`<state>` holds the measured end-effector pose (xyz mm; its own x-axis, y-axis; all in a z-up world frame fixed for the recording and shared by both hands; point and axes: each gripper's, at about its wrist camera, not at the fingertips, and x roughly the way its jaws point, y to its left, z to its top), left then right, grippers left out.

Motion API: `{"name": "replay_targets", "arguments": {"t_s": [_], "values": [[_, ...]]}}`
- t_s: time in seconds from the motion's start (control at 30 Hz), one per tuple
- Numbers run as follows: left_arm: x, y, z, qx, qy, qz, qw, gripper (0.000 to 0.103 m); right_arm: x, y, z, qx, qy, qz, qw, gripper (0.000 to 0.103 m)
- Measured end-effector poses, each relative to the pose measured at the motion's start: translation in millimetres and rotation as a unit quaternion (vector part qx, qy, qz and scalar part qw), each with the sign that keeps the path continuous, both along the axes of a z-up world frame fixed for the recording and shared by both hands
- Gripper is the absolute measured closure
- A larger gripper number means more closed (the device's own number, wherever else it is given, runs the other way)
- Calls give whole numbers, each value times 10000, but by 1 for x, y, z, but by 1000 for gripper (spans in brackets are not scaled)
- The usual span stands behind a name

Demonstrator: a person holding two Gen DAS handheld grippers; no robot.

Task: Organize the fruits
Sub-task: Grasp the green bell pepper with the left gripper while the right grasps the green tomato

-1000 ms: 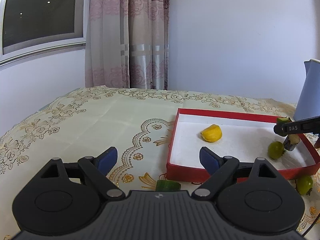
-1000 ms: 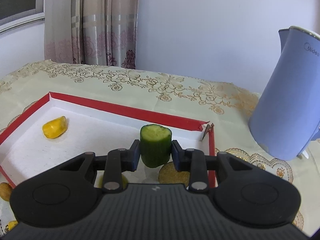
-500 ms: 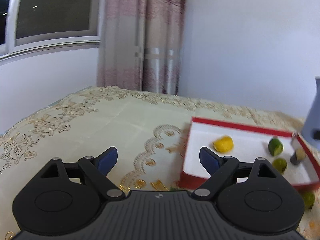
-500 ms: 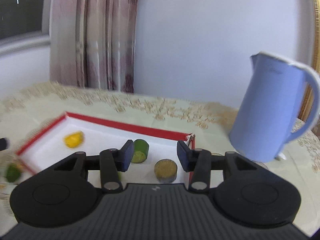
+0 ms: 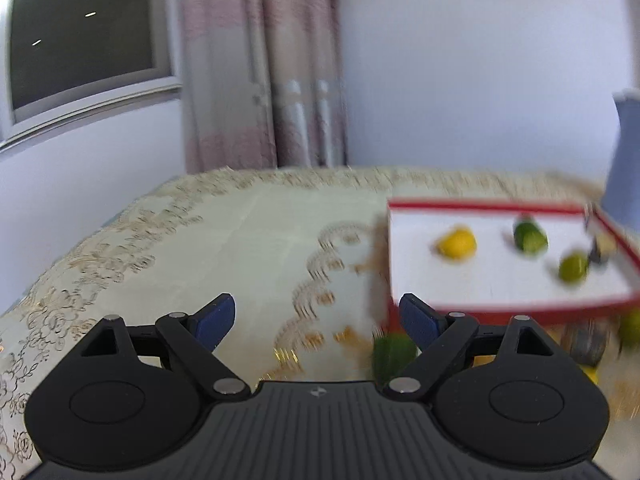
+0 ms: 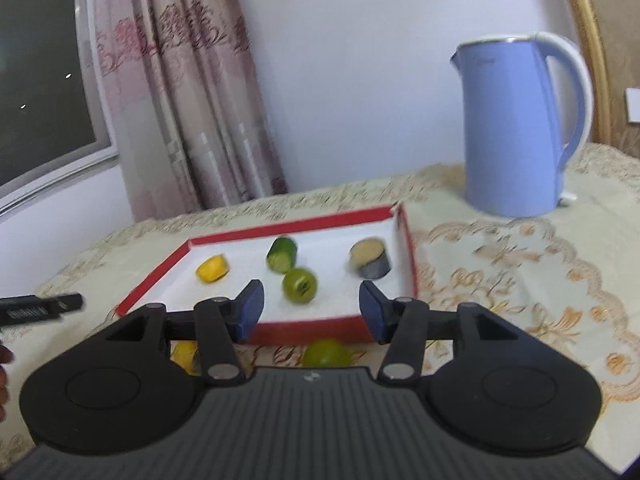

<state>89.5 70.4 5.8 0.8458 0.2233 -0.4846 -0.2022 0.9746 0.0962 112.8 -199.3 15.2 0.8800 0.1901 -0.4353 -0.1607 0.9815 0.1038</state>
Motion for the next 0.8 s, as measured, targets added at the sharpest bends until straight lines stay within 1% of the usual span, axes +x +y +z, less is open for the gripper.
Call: {"name": "replay_targets", "arguments": {"t_s": [0.07,0.13,0.23,0.3,0.4,0.5,0.63,0.7,0.73,0.8], "values": [[2,-6,-10,108,134,-158,9997,13,-5,8,0,-252,-103,55,9996,52],[4,-11,-14,136,184,-330,9992,13,-9,13,-1,-423,-169,83,9989,50],[5,-16,-17,190,150,-619,9978,13,-8,14,-2,-437,-69,155,9989,50],[8,-17,-19,205,165,-728,9970,13,-9,15,-2,-407,-14,193,9990,50],[13,-16,-21,142,216,-778,9966,14,-11,16,-2,-405,-2,253,9989,50],[16,-10,-24,-42,259,-765,9967,14,-9,17,-5,-394,101,275,9988,51],[16,-5,-27,-142,226,-725,9970,14,-9,18,-5,-424,126,270,9987,51],[16,-6,-27,-125,191,-719,9972,14,-8,19,-6,-486,129,236,9985,48],[15,-7,-27,-81,183,-726,9972,14,-9,19,-6,-517,122,222,9983,45],[14,-9,-27,44,160,-723,9972,14,-10,21,-6,-591,83,211,9980,44]]}}
